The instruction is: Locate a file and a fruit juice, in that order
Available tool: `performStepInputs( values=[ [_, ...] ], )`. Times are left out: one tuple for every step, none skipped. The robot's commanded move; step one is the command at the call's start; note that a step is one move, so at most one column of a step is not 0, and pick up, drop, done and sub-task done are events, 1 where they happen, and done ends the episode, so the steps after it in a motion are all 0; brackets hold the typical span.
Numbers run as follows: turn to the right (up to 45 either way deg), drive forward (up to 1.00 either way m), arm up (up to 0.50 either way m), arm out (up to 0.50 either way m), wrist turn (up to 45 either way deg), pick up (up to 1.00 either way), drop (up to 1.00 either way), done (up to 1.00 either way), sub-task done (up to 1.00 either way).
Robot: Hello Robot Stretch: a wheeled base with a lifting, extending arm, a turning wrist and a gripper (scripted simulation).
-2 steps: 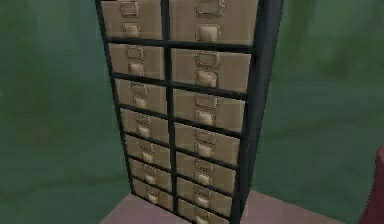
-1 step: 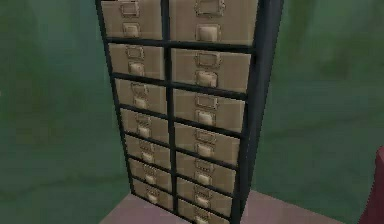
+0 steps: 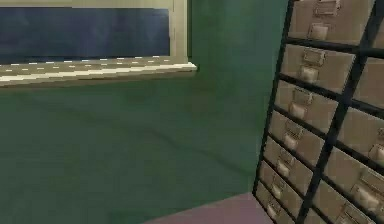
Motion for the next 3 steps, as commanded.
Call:
performStepInputs(
  values=[
    [-45.0, 0.00, 0.00, 0.00, 0.0, 0.00, 0.00, 0.00, 0.00],
    [-45.0, 0.00, 0.00, 0.00, 0.0, 0.00, 0.00, 0.00, 0.00],
    [-12.0, 0.00, 0.00, 0.00, 0.0, 0.00, 0.00, 0.00, 0.00]
  ],
)
